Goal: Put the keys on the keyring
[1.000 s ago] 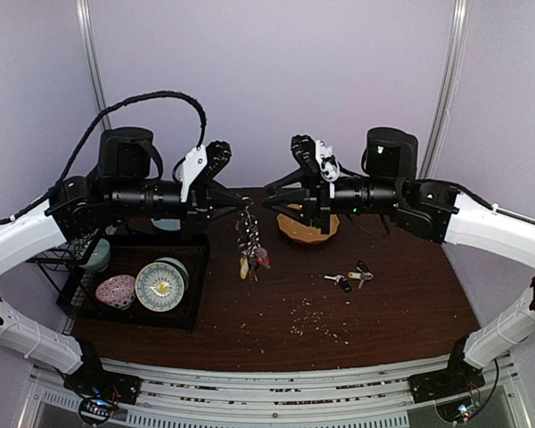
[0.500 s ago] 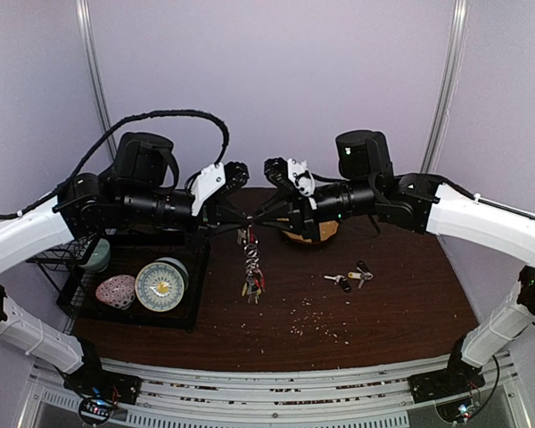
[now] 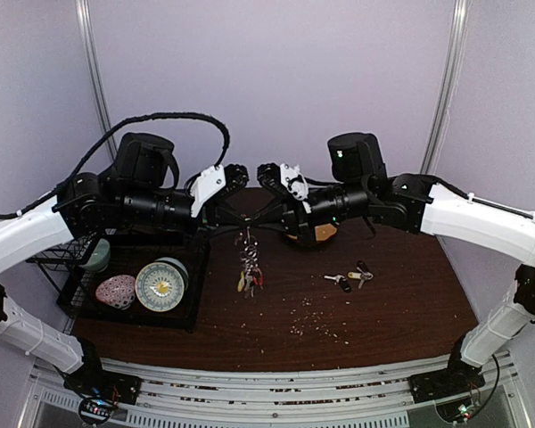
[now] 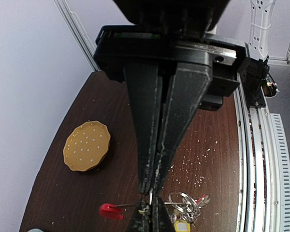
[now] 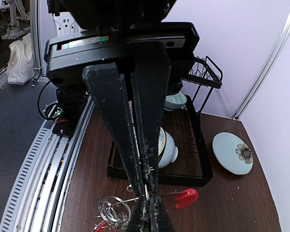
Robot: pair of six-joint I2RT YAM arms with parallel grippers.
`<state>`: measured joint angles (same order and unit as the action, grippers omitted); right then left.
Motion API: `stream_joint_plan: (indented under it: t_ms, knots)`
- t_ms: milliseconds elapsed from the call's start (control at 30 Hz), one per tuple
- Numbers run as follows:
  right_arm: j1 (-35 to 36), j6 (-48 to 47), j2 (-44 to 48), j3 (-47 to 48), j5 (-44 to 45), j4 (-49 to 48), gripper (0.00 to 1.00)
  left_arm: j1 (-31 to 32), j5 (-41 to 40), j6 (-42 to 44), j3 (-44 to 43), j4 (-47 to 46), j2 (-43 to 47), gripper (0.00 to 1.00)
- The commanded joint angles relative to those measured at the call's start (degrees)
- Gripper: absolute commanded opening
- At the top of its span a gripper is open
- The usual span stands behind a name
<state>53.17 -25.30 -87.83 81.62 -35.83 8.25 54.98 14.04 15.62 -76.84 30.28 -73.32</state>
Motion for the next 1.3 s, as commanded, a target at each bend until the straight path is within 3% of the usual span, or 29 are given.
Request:
stream_joint_plan:
  t_ms: [0, 100, 167, 333, 733, 1133, 1267]
  knots:
    - [0.4, 1.2, -0.1, 1.8, 0.4, -1.8, 0.0, 0.7, 1.7, 0.8, -1.6, -3.5, -0.1, 0.0]
    - [0.4, 3.8, 0.7, 0.9, 1.0, -3.4, 0.0, 0.6, 0.7, -0.2, -0.1, -5.6, 0.7, 0.0]
    - [0.4, 7.0, 2.0, -1.4, 1.6, -7.3, 0.0, 0.4, -1.2, -1.0, 2.3, -7.8, 1.9, 0.16]
    - [0.4, 16.5, 6.7, -10.8, 1.2, -23.1, 0.0, -1.9, 0.9, -2.9, 9.3, -14.0, 6.2, 0.26]
    - [1.5, 30.3, 9.1, -20.5, 1.3, -42.3, 0.0, -2.3, 3.3, -8.9, 24.6, -36.2, 12.2, 0.33]
    - [2.7, 35.7, 7.2, -24.0, 4.6, -53.1, 0.0, -1.3, 8.3, -12.3, 27.9, -49.8, 7.1, 0.37]
    - [2.8, 37.6, 6.7, -25.1, 7.7, -57.5, 0.0, 0.4, 8.3, -12.2, 28.0, -50.8, 5.7, 0.33]
